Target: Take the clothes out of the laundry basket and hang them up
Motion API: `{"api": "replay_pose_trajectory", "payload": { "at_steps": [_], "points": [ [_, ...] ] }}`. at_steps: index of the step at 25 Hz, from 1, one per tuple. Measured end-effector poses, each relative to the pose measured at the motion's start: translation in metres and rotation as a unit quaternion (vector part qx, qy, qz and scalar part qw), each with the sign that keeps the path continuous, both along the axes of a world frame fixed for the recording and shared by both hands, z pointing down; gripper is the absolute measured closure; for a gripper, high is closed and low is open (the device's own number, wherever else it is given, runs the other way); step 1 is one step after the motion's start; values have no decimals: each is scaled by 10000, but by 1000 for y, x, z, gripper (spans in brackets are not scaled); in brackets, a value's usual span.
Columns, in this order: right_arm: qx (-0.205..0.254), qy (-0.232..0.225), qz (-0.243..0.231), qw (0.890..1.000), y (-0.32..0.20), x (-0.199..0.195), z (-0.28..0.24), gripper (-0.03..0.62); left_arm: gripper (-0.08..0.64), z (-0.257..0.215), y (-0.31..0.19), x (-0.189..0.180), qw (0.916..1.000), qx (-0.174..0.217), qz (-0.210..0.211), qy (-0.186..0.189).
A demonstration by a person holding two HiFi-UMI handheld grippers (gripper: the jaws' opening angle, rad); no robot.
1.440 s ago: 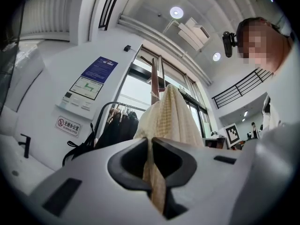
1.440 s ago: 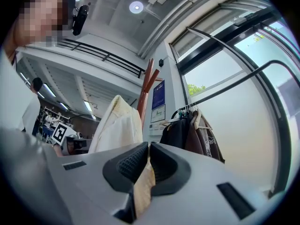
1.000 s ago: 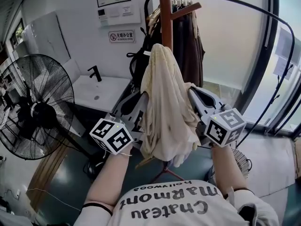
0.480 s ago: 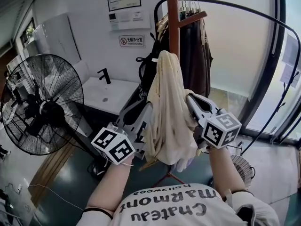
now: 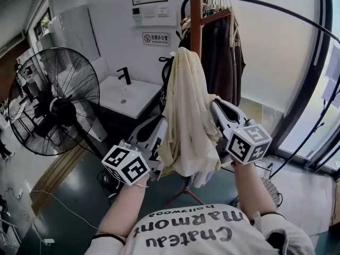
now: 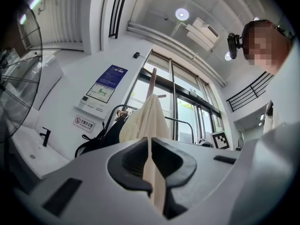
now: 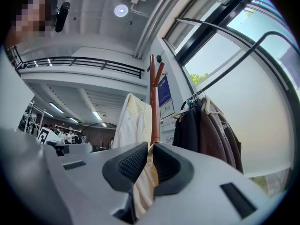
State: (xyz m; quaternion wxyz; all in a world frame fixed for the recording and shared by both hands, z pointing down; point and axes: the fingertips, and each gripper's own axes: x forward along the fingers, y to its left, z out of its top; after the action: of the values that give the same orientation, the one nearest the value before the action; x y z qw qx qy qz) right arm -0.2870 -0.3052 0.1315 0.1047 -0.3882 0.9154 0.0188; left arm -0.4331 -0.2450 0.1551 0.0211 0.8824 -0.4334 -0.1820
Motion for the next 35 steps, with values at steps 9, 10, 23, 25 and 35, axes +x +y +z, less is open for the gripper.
{"api": "replay_pose_trajectory", "payload": {
  "at_steps": [9, 10, 23, 25, 35],
  "points": [
    [-73, 232, -476, 9986, 24, 14, 14, 543, 533, 12, 34, 40, 9992, -146, -275, 254],
    [-105, 268, -502, 9983, 29, 16, 17, 543, 534, 13, 39, 44, 9992, -163, -305, 214],
    [-205, -262, -765, 9965, 93, 70, 26, 545, 535, 32, 98, 95, 9924, -264, -1153, -348],
    [-153, -284, -785, 9964, 107, 78, 24, 545, 537, 31, 109, 101, 9883, -187, -1430, -488],
    [-282, 258, -745, 9965, 156, 122, 57, 545, 541, 55, 164, 138, 9821, -370, -1811, -372]
  ]
}}
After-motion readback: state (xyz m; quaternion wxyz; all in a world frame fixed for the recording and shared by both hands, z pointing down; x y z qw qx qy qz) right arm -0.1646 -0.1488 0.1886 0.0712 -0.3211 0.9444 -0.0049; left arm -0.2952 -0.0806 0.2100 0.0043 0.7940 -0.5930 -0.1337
